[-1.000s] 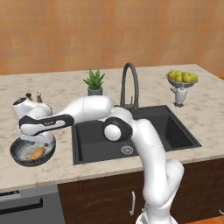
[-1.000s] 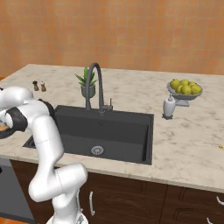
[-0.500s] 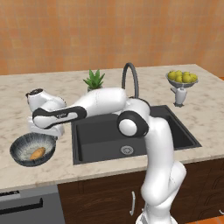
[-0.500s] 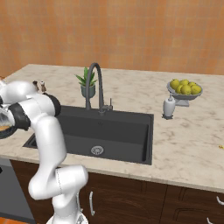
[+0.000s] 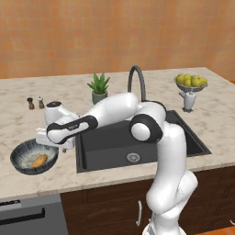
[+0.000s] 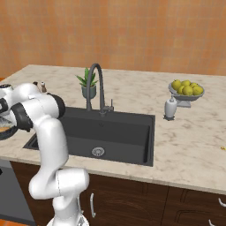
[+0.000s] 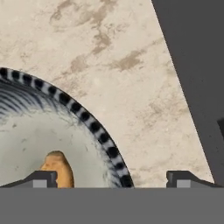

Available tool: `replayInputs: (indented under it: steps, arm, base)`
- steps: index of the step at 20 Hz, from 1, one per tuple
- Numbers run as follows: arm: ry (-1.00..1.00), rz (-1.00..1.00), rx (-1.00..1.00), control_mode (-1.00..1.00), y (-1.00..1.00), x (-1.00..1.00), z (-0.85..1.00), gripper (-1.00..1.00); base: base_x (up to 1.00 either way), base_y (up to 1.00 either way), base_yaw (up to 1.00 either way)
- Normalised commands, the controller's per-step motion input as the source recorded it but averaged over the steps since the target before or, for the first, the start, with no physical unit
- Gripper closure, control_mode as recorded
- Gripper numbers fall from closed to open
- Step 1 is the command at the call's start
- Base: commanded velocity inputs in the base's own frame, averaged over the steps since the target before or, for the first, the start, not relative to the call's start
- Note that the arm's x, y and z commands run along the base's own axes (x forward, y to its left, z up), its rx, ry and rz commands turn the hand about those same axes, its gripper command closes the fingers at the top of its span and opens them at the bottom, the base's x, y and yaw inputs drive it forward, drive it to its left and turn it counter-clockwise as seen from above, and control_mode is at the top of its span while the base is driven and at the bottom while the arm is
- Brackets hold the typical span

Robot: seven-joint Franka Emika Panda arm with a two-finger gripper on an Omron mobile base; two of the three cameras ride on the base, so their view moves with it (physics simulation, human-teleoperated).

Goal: Pick the potato from the sink and place it in the bowl. Then pick the bowl and place it in the microwave. Then close the microwave door and press the start button.

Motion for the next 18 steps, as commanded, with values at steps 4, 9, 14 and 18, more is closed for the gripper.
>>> replayInputs:
  steps: [4,9,14,18]
  arm:
    - [0.0,0.09,0.01,-1.0,0.18,0.14,-0.3,-1.0]
    - [0.0,0.06,0.0,-1.0,0.35,0.03,-0.37,1.0]
    - [-0.06,0.0,0.0,-1.0,0.05,-0.06,-0.06,1.0]
    - [-0.15,-0.02,0.0,-1.0,-0.35,-0.29,0.15,1.0]
  base:
    - [0.0,0.0,0.0]
    - [0.0,0.0,0.0]
    - [0.0,0.0,0.0]
    - [0.0,0.0,0.0]
